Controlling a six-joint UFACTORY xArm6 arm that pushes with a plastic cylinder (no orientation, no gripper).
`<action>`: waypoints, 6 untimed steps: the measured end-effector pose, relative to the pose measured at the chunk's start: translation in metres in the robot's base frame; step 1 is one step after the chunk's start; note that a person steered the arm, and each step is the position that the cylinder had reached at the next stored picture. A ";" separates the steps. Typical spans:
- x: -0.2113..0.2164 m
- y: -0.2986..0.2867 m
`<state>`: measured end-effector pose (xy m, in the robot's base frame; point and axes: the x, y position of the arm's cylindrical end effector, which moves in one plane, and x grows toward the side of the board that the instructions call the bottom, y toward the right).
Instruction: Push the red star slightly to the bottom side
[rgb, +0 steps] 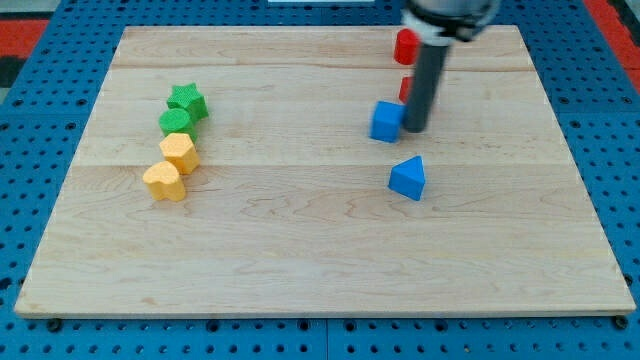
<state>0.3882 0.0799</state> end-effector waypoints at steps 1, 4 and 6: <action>0.008 -0.011; -0.047 0.075; -0.089 0.040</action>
